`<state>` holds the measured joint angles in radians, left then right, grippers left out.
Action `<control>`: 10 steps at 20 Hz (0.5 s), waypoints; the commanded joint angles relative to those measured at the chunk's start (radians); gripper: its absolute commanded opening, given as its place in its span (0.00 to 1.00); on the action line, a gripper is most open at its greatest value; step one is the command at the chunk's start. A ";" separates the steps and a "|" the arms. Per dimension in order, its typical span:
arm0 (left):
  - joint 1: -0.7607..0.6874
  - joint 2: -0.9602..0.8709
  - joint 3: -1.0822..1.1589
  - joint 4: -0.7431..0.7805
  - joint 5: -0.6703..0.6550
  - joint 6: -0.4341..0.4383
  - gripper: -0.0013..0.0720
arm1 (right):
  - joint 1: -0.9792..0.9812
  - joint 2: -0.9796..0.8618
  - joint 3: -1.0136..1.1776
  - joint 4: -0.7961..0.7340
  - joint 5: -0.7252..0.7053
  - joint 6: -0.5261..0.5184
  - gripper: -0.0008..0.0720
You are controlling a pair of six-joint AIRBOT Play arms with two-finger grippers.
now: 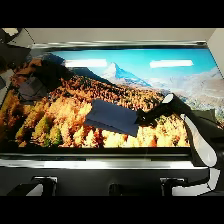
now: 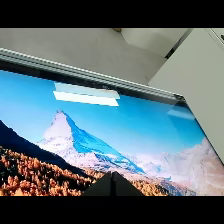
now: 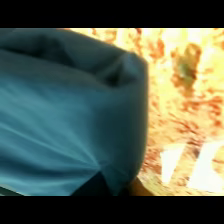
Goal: Fold the shirts.
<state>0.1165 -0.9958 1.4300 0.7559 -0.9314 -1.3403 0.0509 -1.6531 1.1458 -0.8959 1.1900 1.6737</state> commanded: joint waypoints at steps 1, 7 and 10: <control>0.000 0.001 -0.001 0.000 -0.004 0.001 0.06 | -0.017 0.024 -0.002 0.122 -0.054 -0.095 0.08; 0.000 0.000 -0.001 0.001 -0.003 0.005 0.06 | -0.309 0.235 0.214 -0.029 0.115 0.000 0.07; 0.000 0.000 -0.001 0.001 -0.003 0.005 0.06 | -0.493 0.302 0.284 -0.098 0.243 0.002 0.07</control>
<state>0.1165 -0.9958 1.4288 0.7563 -0.9352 -1.3361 -0.2871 -1.4193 1.3579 -0.9131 1.3178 1.6482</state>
